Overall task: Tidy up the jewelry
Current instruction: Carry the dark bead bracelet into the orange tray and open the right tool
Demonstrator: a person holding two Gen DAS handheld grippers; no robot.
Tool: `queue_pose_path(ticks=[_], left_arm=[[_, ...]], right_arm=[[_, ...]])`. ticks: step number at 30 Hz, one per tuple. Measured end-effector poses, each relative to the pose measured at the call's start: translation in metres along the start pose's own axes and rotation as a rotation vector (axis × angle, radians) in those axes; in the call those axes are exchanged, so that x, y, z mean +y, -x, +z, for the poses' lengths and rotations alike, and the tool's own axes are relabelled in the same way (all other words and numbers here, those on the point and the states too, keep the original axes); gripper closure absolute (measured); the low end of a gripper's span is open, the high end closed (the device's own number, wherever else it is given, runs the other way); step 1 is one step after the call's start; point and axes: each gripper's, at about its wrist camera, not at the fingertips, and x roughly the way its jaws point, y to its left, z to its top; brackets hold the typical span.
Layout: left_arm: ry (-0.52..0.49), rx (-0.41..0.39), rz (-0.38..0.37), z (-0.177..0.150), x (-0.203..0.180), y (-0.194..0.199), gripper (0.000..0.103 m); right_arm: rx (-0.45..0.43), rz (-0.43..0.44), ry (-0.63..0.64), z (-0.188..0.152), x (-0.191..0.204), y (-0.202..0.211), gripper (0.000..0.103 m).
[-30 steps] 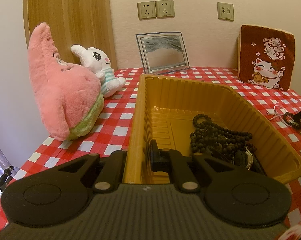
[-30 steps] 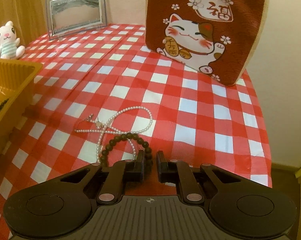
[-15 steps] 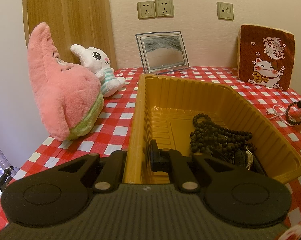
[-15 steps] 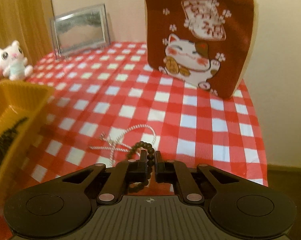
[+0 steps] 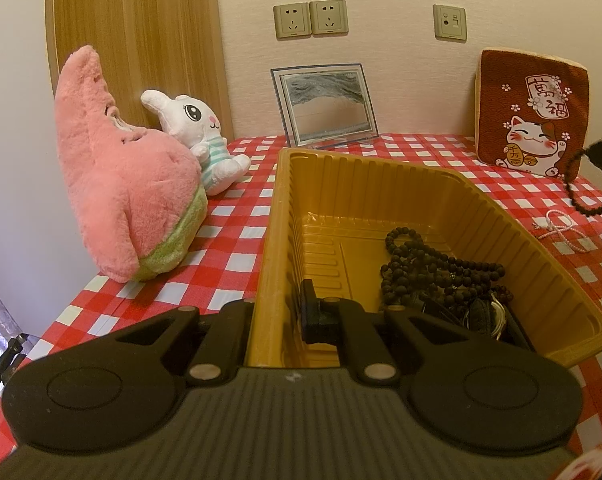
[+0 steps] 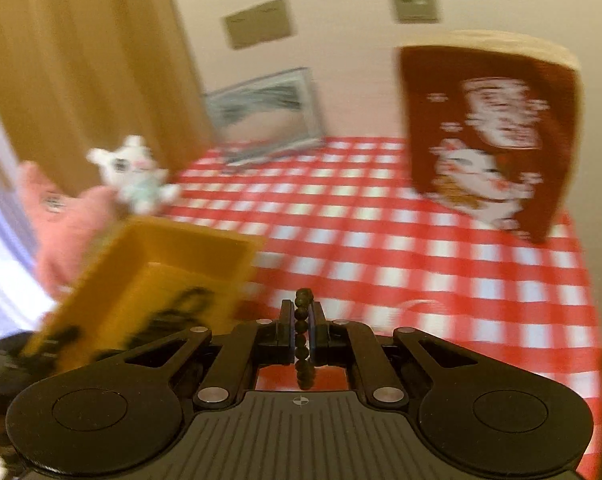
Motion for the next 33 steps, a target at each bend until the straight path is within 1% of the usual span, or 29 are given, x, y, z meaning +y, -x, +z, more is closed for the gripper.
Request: queue_pose_path(ticks=[6, 12, 16, 18, 20, 23, 25, 27, 33], left_arm=[[-0.001, 0.000, 0.000, 0.000, 0.000, 0.000, 0.096], [0.000, 0.000, 0.000, 0.001, 0.000, -0.001, 0.096], [0.000, -0.001, 0.000, 0.001, 0.000, 0.000, 0.096], [0.001, -0.001, 0.000, 0.002, 0.001, 0.000, 0.096], [0.000, -0.002, 0.001, 0.002, 0.000, 0.000, 0.096], [0.001, -0.002, 0.000, 0.002, 0.001, 0.000, 0.096], [0.002, -0.001, 0.000, 0.002, 0.001, 0.000, 0.096], [0.000, -0.002, 0.001, 0.002, 0.001, 0.000, 0.096], [0.003, -0.001, 0.000, 0.002, 0.001, 0.000, 0.096]], right_arm=[[0.029, 0.182, -0.021, 0.002, 0.048, -0.018, 0.097], [0.084, 0.254, -0.003, -0.002, 0.088, -0.050, 0.097], [0.073, 0.263, 0.011, -0.001, 0.105, -0.061, 0.096], [0.073, 0.272, 0.010, 0.003, 0.107, -0.063, 0.095], [0.054, 0.274, 0.011, 0.006, 0.107, -0.061, 0.094], [0.034, 0.259, 0.010, 0.009, 0.101, -0.054, 0.087], [0.031, 0.242, 0.001, 0.008, 0.094, -0.050, 0.077], [0.030, 0.218, -0.011, 0.005, 0.086, -0.045, 0.071], [0.045, 0.124, -0.042, -0.008, 0.057, -0.031, 0.063]])
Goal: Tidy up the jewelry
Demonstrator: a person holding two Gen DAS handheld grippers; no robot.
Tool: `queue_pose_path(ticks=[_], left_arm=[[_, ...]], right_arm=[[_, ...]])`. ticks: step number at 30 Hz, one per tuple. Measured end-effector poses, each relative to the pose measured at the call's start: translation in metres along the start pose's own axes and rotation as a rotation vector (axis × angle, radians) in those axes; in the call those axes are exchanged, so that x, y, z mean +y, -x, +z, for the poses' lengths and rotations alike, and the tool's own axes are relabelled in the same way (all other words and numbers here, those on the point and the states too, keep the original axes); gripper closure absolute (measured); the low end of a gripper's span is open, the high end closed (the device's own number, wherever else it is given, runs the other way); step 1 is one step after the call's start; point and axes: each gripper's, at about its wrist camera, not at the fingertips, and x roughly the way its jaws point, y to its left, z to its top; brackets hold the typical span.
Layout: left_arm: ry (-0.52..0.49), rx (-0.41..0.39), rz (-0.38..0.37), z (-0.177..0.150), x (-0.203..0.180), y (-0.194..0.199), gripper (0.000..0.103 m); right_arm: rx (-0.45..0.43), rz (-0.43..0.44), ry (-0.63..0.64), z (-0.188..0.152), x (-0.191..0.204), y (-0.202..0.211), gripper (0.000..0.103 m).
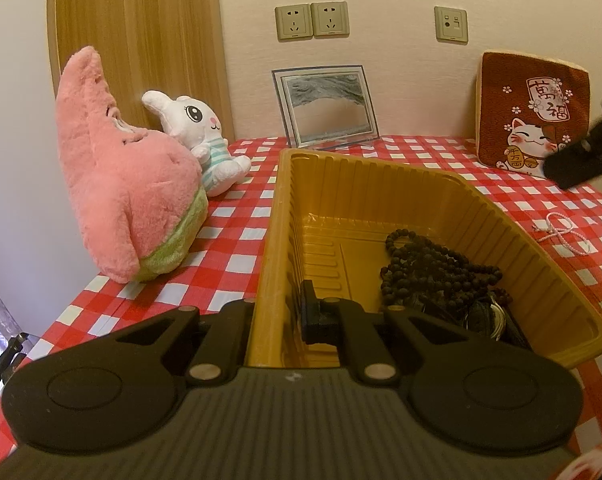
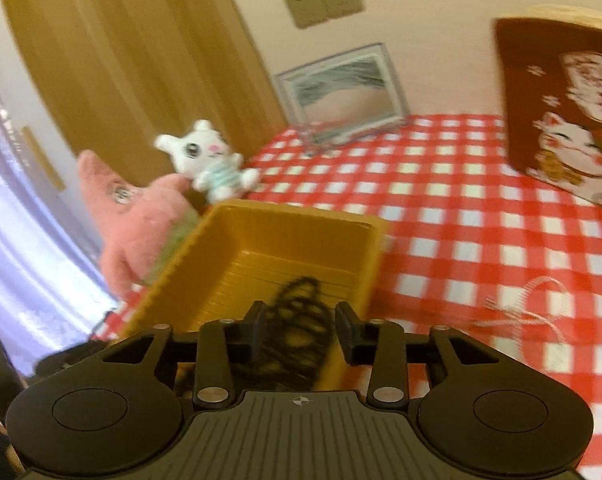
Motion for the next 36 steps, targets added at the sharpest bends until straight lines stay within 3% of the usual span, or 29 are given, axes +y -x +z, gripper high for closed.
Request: queue_pose_path(ticks=[15, 25, 36], left_arm=[[0.000, 0.001, 0.000, 0.000, -0.001, 0.000, 0.096], [-0.003, 0.001, 0.001, 0.000, 0.000, 0.001, 0.096], [-0.005, 0.002, 0.002, 0.000, 0.000, 0.000, 0.096]], right_arm=[[0.027, -0.230, -0.081, -0.027, -0.074, 0.038, 0.061], [0.040, -0.381, -0.007, -0.032, -0.095, 0.039, 0.061], [0.051, -0.378, 0.100, -0.029, -0.098, 0.012, 0.061]])
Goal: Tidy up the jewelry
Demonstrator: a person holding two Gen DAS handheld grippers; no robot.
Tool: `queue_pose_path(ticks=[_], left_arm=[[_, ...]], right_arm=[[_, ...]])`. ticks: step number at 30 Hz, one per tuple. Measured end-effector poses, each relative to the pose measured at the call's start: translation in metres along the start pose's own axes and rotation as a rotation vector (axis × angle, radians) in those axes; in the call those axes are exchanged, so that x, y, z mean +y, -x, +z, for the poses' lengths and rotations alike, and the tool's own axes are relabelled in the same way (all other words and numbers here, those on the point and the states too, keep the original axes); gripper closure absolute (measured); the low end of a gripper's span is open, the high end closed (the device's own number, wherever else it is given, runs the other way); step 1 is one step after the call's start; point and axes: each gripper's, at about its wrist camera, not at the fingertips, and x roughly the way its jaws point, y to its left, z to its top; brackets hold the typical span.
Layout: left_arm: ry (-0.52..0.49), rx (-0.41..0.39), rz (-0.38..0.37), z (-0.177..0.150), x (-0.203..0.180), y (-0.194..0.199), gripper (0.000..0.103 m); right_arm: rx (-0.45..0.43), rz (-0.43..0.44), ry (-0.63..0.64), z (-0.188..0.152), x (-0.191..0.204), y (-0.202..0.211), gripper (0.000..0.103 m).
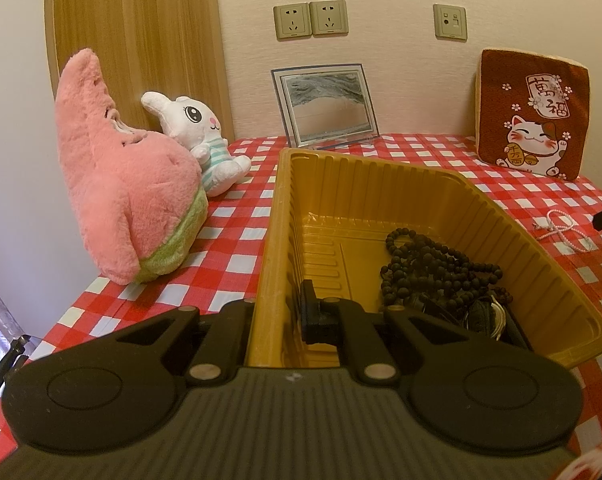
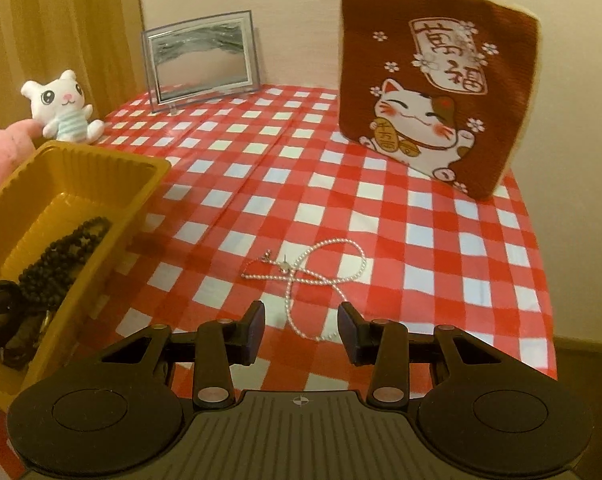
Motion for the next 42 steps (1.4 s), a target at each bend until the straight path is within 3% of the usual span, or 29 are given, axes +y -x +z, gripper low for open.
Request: queue_pose_path(ticks=[3, 10, 25, 42], left_arm=[[-0.001, 0.001, 0.000, 0.000, 0.000, 0.000, 0.096], [-0.001, 0.001, 0.000, 0.000, 0.001, 0.000, 0.096], [-0.011, 0.007, 0.000, 0.000, 0.000, -0.002, 0.095], [-0.012, 0.008, 0.001, 0.000, 0.000, -0.002, 0.095]], right_arm=[[-0.014, 0.014, 0.019, 0.004, 0.003, -0.006, 0.063], [-0.018, 0.033, 0.044, 0.010, 0.007, -0.030, 0.078], [-0.012, 0.012, 0.082, 0.020, 0.012, -0.068, 0.089], [-0.014, -0.017, 0.171, 0.019, 0.022, -0.076, 0.099]])
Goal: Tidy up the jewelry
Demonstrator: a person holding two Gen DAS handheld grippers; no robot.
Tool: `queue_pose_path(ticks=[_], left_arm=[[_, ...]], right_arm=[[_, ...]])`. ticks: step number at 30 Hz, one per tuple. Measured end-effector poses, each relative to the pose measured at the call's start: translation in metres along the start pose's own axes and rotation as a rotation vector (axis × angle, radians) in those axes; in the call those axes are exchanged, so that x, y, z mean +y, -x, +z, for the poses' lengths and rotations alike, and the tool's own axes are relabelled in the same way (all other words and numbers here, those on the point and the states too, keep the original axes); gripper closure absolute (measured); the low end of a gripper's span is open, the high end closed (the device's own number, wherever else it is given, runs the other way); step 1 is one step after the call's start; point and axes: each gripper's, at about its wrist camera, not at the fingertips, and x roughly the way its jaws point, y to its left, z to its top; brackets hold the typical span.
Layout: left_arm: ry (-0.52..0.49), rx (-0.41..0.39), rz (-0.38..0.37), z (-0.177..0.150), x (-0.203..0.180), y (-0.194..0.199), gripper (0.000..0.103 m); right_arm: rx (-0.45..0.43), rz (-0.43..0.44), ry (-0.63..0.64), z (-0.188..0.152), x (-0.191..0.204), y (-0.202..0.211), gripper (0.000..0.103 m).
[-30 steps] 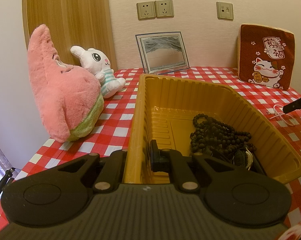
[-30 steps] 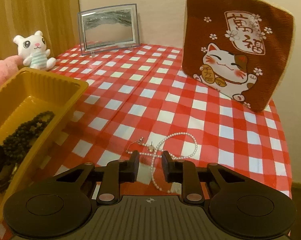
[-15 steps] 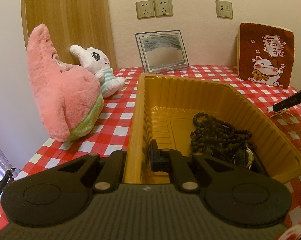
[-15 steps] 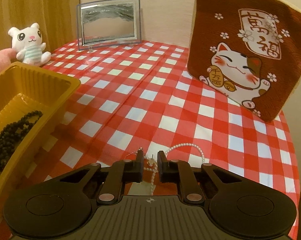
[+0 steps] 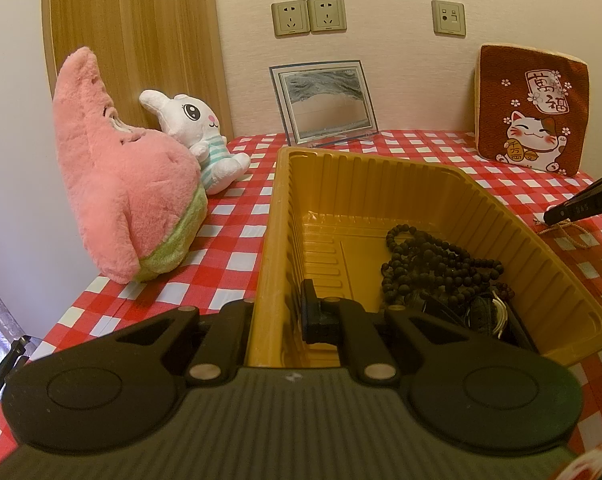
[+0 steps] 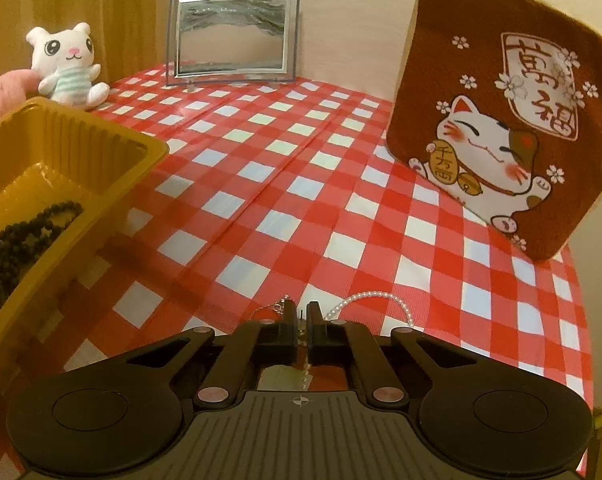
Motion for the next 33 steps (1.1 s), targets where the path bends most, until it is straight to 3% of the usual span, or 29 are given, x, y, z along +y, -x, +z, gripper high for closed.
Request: queue_pose_path(ticks=[9, 21, 26, 33], left_arm=[[0.000, 0.000, 0.000, 0.000, 0.000, 0.000, 0.095], [0.001, 0.001, 0.000, 0.000, 0.000, 0.000, 0.095], [0.002, -0.001, 0.001, 0.000, 0.000, 0.000, 0.095], [0.004, -0.002, 0.001, 0.000, -0.001, -0.001, 0.095]], right_arm=[[-0.082, 0.059, -0.075, 0.011, -0.003, 0.036, 0.099], [-0.210, 0.237, -0.086, 0.040, 0.032, 0.098, 0.099], [-0.203, 0.326, -0.077, 0.043, 0.058, 0.110, 0.099], [-0.122, 0.448, -0.051, 0.028, 0.099, 0.112, 0.099]])
